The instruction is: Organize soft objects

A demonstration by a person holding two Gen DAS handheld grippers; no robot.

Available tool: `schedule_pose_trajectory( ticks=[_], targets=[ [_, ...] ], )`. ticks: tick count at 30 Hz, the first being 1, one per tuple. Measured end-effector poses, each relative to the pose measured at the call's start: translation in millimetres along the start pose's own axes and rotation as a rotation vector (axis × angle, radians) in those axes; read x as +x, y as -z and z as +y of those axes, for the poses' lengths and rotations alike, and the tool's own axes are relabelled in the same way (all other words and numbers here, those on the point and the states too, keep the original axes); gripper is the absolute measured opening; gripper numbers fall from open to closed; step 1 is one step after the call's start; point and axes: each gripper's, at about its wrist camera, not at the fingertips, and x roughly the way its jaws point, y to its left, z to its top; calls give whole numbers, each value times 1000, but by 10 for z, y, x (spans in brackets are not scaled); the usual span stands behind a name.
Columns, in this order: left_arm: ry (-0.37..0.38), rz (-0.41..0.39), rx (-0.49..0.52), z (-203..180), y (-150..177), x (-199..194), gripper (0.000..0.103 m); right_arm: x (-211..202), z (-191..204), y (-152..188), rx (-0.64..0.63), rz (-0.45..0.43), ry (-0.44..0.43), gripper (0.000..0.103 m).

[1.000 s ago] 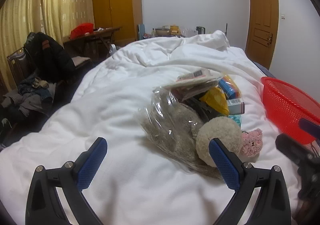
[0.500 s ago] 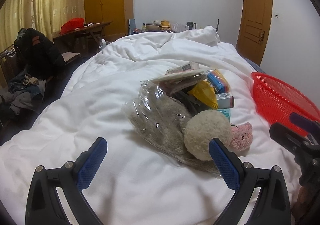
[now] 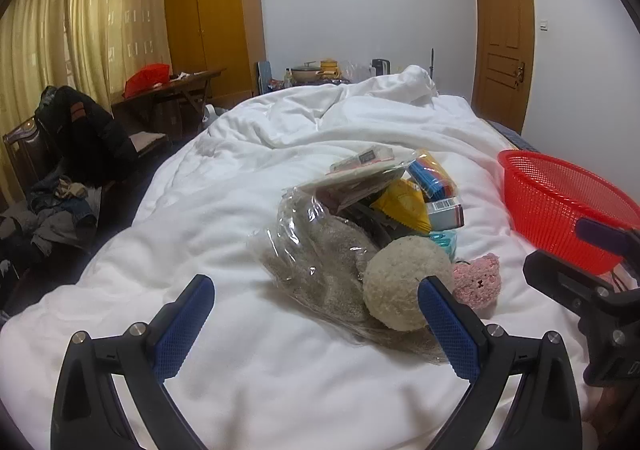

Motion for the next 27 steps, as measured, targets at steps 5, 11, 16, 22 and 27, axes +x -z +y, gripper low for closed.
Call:
schedule_pose_trajectory(
  ticks=[5,11,16,22,27],
  targets=[
    [-19,-27,10,-19,-36,-53,102,-80,-23,-75,5,-14,-7,103],
    [-7,-30,-1,6,-75,-105,102,-223,-83,-153,38,-39,-5,103],
    [17,-14,-9,5,-75,-105,102,-230,5,-124,7,-36,-4,103],
    [24,-6,8,-44,-57,-113,102,-220,26,-103,-6,-28,-10,103],
    [28,3,13,-48,-51,-101,102,-213,17,-103,0,-26,-14,103]
  ],
)
